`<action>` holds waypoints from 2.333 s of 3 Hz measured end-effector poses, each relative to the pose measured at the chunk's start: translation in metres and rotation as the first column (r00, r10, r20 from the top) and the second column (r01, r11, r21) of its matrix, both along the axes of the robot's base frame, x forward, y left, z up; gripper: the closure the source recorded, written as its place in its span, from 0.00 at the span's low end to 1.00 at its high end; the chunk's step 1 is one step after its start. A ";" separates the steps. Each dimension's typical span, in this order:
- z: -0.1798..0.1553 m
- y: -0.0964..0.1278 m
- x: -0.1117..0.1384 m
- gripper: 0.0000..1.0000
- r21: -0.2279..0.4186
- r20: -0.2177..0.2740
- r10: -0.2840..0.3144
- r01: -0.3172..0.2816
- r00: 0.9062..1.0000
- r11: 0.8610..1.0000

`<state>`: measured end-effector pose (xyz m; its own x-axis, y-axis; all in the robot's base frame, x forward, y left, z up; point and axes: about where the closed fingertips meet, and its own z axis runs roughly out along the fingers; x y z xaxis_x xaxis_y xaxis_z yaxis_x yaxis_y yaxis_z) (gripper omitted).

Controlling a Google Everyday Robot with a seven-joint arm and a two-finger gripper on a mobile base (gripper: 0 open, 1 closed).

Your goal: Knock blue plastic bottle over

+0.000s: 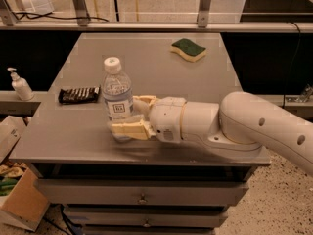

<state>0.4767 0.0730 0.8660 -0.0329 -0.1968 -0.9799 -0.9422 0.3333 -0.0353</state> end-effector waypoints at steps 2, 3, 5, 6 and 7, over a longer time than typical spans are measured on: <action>0.009 -0.045 0.037 1.00 -0.023 0.002 -0.054 0.054 0.999 0.998; 0.005 -0.068 0.057 1.00 -0.112 0.006 -0.047 0.047 0.999 0.993; 0.012 -0.113 0.094 1.00 -0.296 0.037 -0.023 0.033 0.999 0.955; 0.036 -0.132 0.107 1.00 -0.322 0.082 -0.035 0.060 0.996 0.945; 0.051 -0.145 0.112 1.00 -0.350 0.120 -0.045 0.084 0.992 0.933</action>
Offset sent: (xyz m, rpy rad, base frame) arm 0.0678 -0.0908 -0.0032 -0.0657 -0.0020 -0.0953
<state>0.5888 -0.0720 0.9169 0.0448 -0.5322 -0.8454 -0.9030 0.3404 -0.2622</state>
